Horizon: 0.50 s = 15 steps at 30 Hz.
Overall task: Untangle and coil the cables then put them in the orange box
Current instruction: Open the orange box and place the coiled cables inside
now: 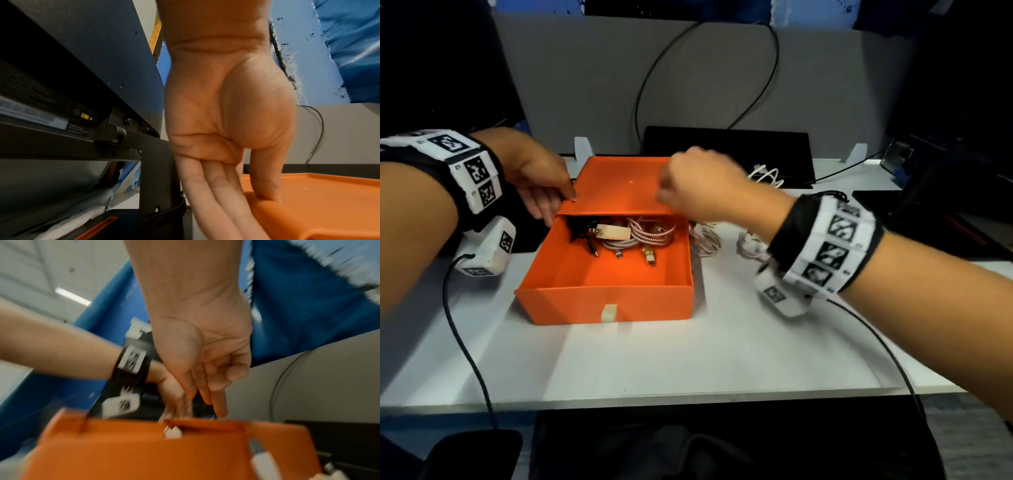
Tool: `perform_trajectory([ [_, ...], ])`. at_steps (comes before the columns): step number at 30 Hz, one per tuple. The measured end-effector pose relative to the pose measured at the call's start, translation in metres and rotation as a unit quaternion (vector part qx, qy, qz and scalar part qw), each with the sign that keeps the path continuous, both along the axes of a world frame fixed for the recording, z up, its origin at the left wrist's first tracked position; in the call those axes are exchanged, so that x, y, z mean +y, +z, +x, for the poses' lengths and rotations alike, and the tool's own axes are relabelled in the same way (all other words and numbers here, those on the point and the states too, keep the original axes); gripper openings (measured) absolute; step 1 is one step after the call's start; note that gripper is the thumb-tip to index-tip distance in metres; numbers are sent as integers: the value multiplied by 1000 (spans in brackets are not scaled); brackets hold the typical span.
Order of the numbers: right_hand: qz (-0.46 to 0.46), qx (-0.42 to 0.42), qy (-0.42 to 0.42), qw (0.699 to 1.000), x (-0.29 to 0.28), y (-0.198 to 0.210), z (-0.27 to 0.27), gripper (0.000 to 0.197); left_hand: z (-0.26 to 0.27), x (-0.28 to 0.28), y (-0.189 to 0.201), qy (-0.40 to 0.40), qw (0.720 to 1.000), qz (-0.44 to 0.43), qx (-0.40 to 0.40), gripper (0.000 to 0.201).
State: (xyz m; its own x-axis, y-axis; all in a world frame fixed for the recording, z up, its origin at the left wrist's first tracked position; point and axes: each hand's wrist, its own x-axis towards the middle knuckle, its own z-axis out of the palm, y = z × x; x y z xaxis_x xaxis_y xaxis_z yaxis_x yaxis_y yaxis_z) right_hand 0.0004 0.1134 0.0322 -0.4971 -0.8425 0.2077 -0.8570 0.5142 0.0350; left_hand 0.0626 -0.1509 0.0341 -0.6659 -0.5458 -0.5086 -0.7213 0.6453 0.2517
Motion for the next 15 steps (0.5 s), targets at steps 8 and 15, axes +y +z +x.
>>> perform_trajectory([
  [8, 164, 43, -115, 979, 55, -2, -151, 63, 0, 6, 2, -2, 1000, -2, -14, 35],
  [15, 301, 61, -54, 950, 67, -42, -192, 45, -2, 5, 3, 5, 1000, -8, -19, 35],
])
